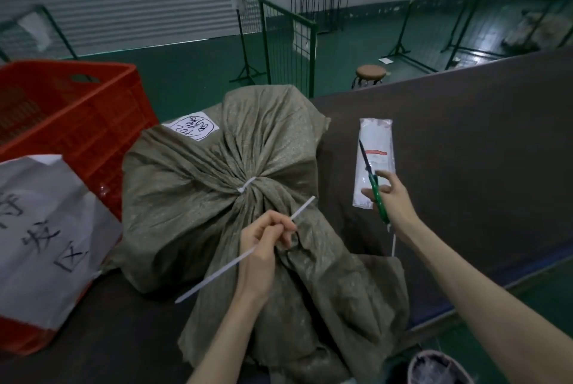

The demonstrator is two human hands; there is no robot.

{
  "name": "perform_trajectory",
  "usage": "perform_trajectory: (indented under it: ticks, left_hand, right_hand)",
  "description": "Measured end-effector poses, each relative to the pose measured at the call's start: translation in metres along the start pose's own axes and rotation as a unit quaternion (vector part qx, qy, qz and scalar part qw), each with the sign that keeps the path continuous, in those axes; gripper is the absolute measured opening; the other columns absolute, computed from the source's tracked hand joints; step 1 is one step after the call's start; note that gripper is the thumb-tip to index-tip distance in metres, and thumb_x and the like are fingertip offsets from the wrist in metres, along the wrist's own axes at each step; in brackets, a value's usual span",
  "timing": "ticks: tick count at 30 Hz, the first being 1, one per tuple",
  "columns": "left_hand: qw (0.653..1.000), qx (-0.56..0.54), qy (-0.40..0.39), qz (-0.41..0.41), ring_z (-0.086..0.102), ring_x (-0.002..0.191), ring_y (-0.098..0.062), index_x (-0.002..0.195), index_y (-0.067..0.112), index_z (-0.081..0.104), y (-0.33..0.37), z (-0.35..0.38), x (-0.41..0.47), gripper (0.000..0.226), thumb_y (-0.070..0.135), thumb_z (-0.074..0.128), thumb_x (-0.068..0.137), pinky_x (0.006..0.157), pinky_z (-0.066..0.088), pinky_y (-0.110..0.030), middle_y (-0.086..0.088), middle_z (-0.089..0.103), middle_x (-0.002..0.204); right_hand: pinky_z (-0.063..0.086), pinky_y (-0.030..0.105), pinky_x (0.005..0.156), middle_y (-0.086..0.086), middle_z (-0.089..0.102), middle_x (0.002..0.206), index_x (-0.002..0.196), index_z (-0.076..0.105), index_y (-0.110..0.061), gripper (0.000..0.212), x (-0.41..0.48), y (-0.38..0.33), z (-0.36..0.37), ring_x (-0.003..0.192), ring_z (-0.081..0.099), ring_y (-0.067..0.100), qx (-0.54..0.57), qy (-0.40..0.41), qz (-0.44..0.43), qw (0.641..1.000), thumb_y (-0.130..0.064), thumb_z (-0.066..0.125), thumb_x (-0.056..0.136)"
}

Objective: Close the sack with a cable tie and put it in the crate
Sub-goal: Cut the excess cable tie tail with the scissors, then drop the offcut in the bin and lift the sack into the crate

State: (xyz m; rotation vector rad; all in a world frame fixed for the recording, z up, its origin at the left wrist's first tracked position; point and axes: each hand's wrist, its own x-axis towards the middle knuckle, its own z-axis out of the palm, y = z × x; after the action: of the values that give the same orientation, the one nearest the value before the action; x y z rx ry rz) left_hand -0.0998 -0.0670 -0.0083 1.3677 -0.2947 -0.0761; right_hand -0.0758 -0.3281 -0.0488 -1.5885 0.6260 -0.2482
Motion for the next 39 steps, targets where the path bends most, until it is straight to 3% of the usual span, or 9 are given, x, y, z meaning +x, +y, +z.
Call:
perform_trajectory:
  ticks: [3, 7, 15, 21, 26, 30, 34, 37, 39]
  left_hand:
    - [1.0, 0.005, -0.023, -0.004, 0.049, 0.056, -0.012, 0.064, 0.012, 0.064, -0.004, 0.006, -0.001, 0.023, 0.006, 0.045, 0.076, 0.056, 0.039, -0.018, -0.003, 0.053, 0.056]
    - [0.999, 0.008, -0.038, -0.02, 0.049, 0.058, -0.01, 0.069, 0.006, 0.062, -0.01, 0.01, -0.002, 0.017, 0.007, 0.046, 0.075, 0.059, 0.041, -0.019, -0.002, 0.053, 0.058]
    - [0.997, 0.048, -0.054, -0.04, 0.05, 0.056, -0.008, 0.071, 0.003, 0.061, -0.014, 0.016, -0.005, 0.015, 0.006, 0.048, 0.076, 0.059, 0.041, -0.015, 0.002, 0.052, 0.056]
    - [0.996, 0.031, -0.067, -0.058, 0.049, 0.055, -0.01, 0.071, 0.007, 0.062, -0.018, 0.016, -0.003, 0.016, 0.006, 0.047, 0.077, 0.058, 0.042, -0.018, -0.001, 0.052, 0.056]
    - [0.993, 0.022, -0.09, -0.071, 0.05, 0.058, -0.012, 0.071, 0.011, 0.063, -0.022, 0.015, 0.0, 0.02, 0.006, 0.046, 0.079, 0.059, 0.042, -0.021, -0.001, 0.052, 0.058]
    - [0.993, 0.019, -0.087, -0.079, 0.05, 0.057, -0.012, 0.074, 0.009, 0.062, -0.023, 0.016, 0.0, 0.016, 0.007, 0.046, 0.078, 0.059, 0.044, -0.023, -0.003, 0.051, 0.059]
    - [0.992, 0.018, -0.089, -0.085, 0.05, 0.058, -0.011, 0.076, 0.008, 0.06, -0.024, 0.015, -0.002, 0.013, 0.007, 0.047, 0.077, 0.058, 0.044, -0.022, 0.0, 0.052, 0.059]
    - [0.992, 0.027, -0.094, -0.081, 0.052, 0.06, -0.01, 0.078, 0.008, 0.058, -0.024, 0.015, -0.005, 0.012, 0.007, 0.047, 0.077, 0.058, 0.044, -0.022, 0.002, 0.055, 0.06]
    - [0.993, 0.018, -0.09, -0.078, 0.052, 0.059, -0.011, 0.079, 0.009, 0.056, -0.024, 0.016, -0.007, 0.009, 0.006, 0.047, 0.078, 0.057, 0.044, -0.021, 0.0, 0.056, 0.061]
  right_hand:
    - [0.046, 0.03, 0.07, 0.009, 0.058, 0.109, 0.132, 0.038, -0.015, 0.052, 0.007, 0.028, -0.027, 0.086, 0.058, 0.024, -0.163, 0.082, 0.003, 0.983, -0.003, 0.057, 0.086]
    - [0.044, 0.043, 0.089, 0.027, 0.053, 0.123, 0.136, 0.034, -0.007, 0.06, 0.01, 0.06, -0.049, 0.11, 0.053, 0.042, -0.333, 0.081, 0.018, 0.939, -0.003, 0.058, 0.08]
    - [0.037, 0.045, 0.099, 0.029, 0.043, 0.13, 0.137, 0.033, -0.006, 0.058, 0.012, 0.076, -0.056, 0.117, 0.046, 0.046, -0.458, 0.1, 0.087, 0.879, -0.007, 0.052, 0.082]
    - [0.03, 0.048, 0.101, 0.026, 0.043, 0.131, 0.122, 0.047, -0.003, 0.04, 0.015, 0.075, -0.043, 0.121, 0.039, 0.043, -0.506, 0.122, 0.054, 0.852, -0.014, 0.053, 0.084]
    - [0.031, 0.044, 0.096, 0.019, 0.052, 0.126, 0.118, 0.054, -0.006, 0.034, 0.005, 0.054, -0.008, 0.118, 0.04, 0.04, -0.432, 0.116, -0.078, 0.891, -0.012, 0.055, 0.085]
    - [0.04, 0.029, 0.072, 0.007, 0.061, 0.089, 0.09, 0.061, -0.011, 0.007, -0.037, 0.015, 0.029, 0.083, 0.055, 0.02, -0.129, 0.051, -0.182, 0.973, -0.014, 0.054, 0.09]
    - [0.036, 0.022, 0.054, 0.002, 0.05, 0.065, 0.073, 0.054, -0.002, 0.033, -0.081, -0.012, 0.054, 0.059, 0.044, 0.012, 0.059, -0.05, -0.169, 0.983, -0.031, 0.05, 0.088]
    - [0.03, 0.021, 0.043, 0.002, 0.041, 0.052, 0.061, 0.047, -0.008, 0.032, -0.093, -0.015, 0.063, 0.045, 0.037, 0.011, 0.094, -0.095, -0.139, 0.981, -0.017, 0.055, 0.091]
    - [0.022, 0.02, 0.038, 0.001, 0.035, 0.046, 0.057, 0.041, -0.013, 0.033, -0.093, -0.015, 0.067, 0.037, 0.03, 0.011, 0.179, -0.126, -0.062, 0.974, -0.01, 0.056, 0.086]
